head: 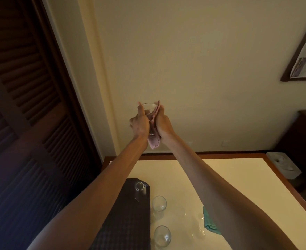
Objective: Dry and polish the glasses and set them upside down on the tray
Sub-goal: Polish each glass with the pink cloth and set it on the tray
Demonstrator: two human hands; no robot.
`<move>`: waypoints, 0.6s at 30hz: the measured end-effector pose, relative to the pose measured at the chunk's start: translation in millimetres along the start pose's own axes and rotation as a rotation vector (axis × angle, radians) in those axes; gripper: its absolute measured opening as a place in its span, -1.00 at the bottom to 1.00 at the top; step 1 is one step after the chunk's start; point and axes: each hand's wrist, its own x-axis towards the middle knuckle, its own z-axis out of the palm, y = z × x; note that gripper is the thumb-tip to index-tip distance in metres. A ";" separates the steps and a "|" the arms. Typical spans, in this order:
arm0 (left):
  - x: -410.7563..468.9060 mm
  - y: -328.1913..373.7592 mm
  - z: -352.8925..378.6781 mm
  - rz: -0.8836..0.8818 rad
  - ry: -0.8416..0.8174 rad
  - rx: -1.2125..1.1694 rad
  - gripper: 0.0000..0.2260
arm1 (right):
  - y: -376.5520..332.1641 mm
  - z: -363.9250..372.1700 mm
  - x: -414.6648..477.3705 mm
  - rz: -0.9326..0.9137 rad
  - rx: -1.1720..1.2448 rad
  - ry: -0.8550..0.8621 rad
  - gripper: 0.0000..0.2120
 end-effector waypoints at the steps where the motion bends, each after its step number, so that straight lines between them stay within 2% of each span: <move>1: 10.2 -7.9 -0.3 0.005 0.023 0.030 -0.26 | 2.5 -1.2 -3.7 0.007 0.037 -0.026 -0.35; 3: 33.1 -23.0 -0.4 0.002 0.066 0.056 -0.11 | 11.3 -0.1 -8.2 0.000 0.051 -0.104 -0.35; 5: 30.6 -17.1 -4.9 -0.032 0.030 -0.002 -0.01 | 18.6 2.5 -16.8 -0.014 0.018 -0.148 -0.34; 7: 20.0 -9.5 -8.9 -0.031 0.001 -0.084 -0.10 | 21.0 8.1 -26.2 -0.094 -0.102 -0.114 -0.40; 9: 8.2 -1.7 -11.5 -0.029 -0.033 -0.150 -0.26 | 20.3 13.8 -33.1 -0.255 -0.242 -0.036 -0.53; 12: -7.5 7.5 -12.7 -0.091 -0.087 -0.197 -0.40 | 12.3 12.9 -33.7 -0.465 -0.377 0.075 -0.60; 15: -10.7 9.9 -10.0 -0.114 -0.105 -0.166 -0.52 | -4.3 3.4 -30.2 -0.404 -0.356 0.080 -0.52; 18: -20.4 10.9 -6.8 -0.045 -0.080 -0.092 -0.48 | -13.7 -3.7 -19.0 -0.236 -0.272 0.071 -0.32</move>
